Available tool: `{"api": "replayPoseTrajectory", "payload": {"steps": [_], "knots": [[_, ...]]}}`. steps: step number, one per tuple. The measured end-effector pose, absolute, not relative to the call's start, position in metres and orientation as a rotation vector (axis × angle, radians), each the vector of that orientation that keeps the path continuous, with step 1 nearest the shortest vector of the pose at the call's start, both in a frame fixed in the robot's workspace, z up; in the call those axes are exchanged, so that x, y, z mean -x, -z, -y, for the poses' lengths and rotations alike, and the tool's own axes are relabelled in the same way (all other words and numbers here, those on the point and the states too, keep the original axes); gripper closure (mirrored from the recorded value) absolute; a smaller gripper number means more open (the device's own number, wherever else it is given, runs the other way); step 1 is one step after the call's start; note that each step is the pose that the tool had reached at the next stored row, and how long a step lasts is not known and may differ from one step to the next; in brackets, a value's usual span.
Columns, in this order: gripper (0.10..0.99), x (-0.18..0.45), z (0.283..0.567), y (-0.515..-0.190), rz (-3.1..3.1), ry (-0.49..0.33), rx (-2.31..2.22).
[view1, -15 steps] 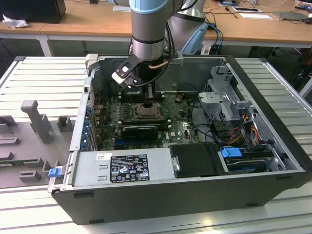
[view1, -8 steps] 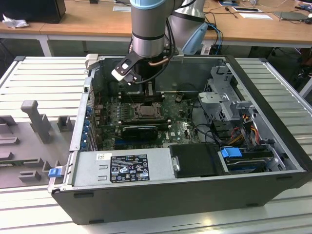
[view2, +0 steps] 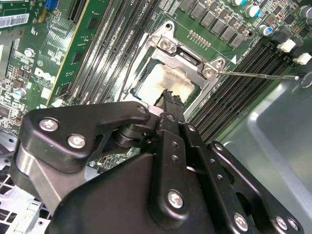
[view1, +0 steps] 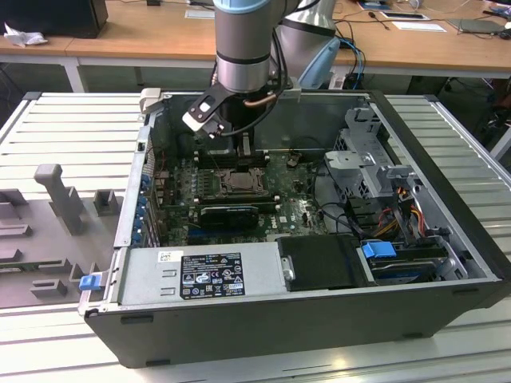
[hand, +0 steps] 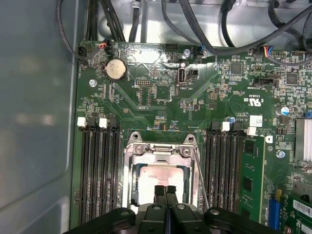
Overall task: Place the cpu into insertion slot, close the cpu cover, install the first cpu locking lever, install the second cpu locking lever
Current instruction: 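Install the first cpu locking lever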
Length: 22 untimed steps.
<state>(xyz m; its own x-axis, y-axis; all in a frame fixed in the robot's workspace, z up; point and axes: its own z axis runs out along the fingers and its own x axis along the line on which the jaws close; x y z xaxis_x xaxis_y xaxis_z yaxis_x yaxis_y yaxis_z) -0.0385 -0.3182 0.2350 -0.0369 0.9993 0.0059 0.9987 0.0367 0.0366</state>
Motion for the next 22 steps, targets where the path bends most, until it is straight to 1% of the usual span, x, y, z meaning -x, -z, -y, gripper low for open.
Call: {"api": "replayPoseTrajectory", "payload": {"steps": [8,22], "knots": [[0.980,0.039,0.318,-0.238,-2.246,-0.047,-2.165],[0.980,0.038,0.318,-0.256,-2.260,-0.048,-2.152]]}}
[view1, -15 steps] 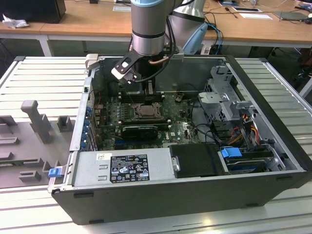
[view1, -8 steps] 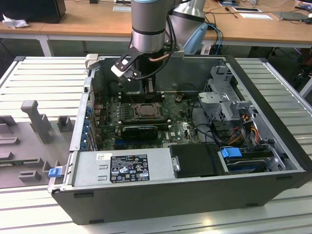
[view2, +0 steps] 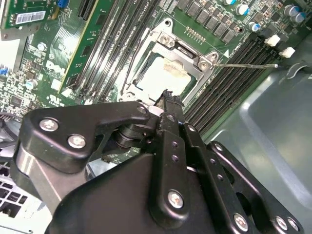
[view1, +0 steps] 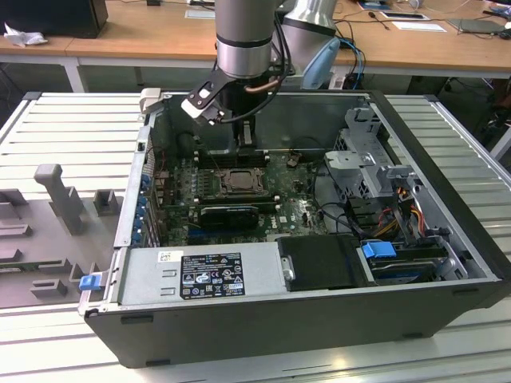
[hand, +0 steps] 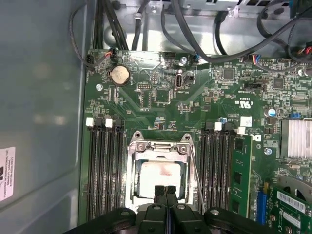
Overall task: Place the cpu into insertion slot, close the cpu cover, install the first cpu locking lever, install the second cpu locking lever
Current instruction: 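Install the first cpu locking lever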
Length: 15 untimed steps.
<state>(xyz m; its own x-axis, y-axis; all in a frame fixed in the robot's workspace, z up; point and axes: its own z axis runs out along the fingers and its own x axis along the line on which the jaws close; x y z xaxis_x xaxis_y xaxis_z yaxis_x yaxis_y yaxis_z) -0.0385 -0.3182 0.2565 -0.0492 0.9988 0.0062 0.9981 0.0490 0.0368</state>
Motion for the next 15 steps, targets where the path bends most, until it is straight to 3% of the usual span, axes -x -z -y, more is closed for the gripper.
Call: {"api": "replayPoseTrajectory", "payload": {"steps": [15], "knots": [[0.980,0.0385,0.3182,-0.2566,-2.525,-0.052,-1.840]]}}
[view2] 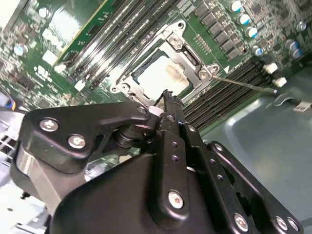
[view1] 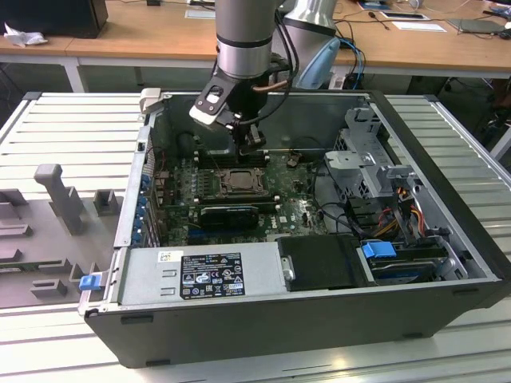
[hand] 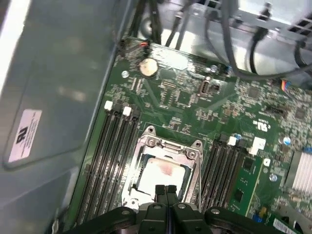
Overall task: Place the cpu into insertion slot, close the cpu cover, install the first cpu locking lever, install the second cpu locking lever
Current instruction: 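Install the first cpu locking lever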
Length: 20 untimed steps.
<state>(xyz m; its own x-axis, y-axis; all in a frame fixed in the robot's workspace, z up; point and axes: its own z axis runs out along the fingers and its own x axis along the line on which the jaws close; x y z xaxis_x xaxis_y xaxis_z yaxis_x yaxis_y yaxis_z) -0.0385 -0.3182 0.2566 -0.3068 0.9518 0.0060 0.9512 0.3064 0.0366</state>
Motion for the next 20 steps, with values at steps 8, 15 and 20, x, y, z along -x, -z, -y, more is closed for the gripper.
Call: {"api": "replayPoseTrajectory", "payload": {"steps": [8,15,20], "knots": [[0.980,0.0385,0.3182,-0.2566,-2.640,-0.053,-1.674],[0.980,0.0385,0.3182,-0.2566,-2.722,-0.054,-1.542],[0.980,0.0385,0.3182,-0.2566,-2.795,-0.055,-1.408]]}}
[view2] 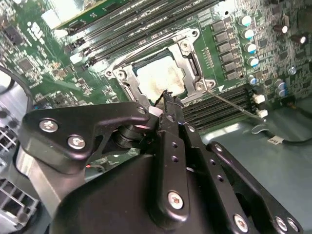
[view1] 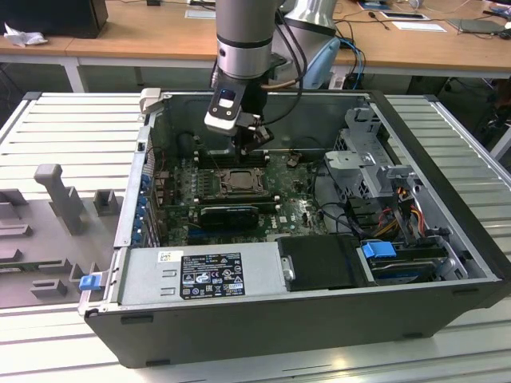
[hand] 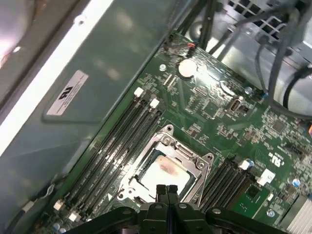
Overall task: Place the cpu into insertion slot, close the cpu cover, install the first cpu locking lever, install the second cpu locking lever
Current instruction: 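Install the first cpu locking lever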
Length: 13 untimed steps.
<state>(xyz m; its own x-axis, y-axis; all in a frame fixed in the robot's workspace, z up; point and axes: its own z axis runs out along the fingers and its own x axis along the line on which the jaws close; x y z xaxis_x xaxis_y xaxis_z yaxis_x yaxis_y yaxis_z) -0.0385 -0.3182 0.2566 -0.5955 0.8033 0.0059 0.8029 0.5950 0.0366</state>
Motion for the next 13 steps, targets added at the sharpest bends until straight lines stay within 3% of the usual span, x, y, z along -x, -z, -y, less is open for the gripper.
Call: {"api": "replayPoseTrajectory", "payload": {"steps": [13], "knots": [[0.980,0.0385,0.3182,-0.2566,-2.913,-0.057,-1.152]]}}
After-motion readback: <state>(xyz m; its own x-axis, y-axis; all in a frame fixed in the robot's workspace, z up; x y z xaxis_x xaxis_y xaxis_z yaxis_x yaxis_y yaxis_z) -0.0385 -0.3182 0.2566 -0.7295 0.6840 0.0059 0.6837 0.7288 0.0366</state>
